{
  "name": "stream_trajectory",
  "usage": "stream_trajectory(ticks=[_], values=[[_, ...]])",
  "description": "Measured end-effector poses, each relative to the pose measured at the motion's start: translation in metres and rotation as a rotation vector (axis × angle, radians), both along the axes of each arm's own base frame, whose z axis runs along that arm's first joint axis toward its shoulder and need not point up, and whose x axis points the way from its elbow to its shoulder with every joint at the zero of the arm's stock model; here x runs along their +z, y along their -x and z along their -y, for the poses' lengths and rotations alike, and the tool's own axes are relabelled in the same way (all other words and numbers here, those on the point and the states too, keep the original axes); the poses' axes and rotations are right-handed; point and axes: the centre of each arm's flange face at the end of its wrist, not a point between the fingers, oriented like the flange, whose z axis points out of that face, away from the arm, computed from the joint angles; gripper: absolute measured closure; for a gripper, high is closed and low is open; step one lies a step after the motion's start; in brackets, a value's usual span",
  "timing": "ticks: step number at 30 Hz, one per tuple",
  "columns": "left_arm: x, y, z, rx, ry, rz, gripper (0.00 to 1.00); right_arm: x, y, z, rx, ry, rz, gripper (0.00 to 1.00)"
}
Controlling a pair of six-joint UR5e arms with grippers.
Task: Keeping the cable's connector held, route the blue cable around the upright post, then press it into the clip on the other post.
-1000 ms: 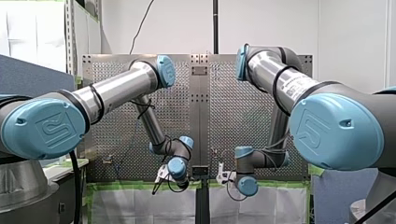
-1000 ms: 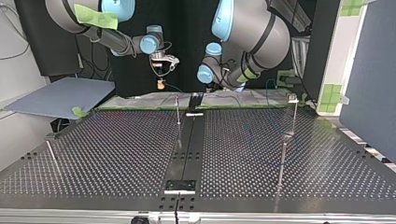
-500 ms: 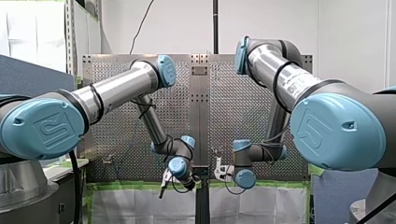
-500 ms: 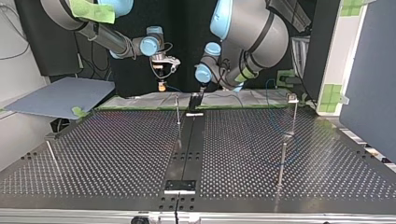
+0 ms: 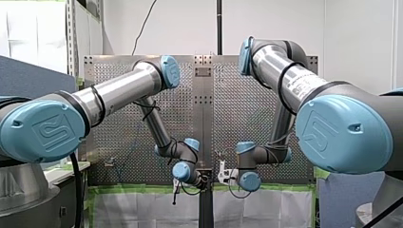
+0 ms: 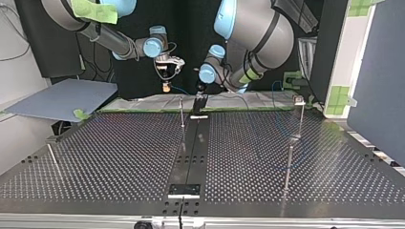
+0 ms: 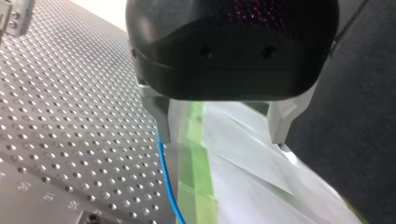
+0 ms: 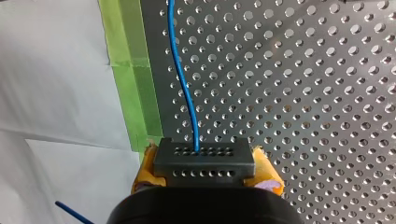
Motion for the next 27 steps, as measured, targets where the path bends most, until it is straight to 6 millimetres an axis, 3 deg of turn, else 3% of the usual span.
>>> stream_trajectory(ticks=[16,27], values=[[0.003,-0.003,0.011,-0.053,0.181,-0.042,0.00,0.002,-0.003,0.005,0.070,-0.005,0.021,1.00],[0.002,-0.002,0.006,0.038,0.225,-0.085,0.00,0.005,0.001,0.020,0.120,-0.029,0.044,1.00]])
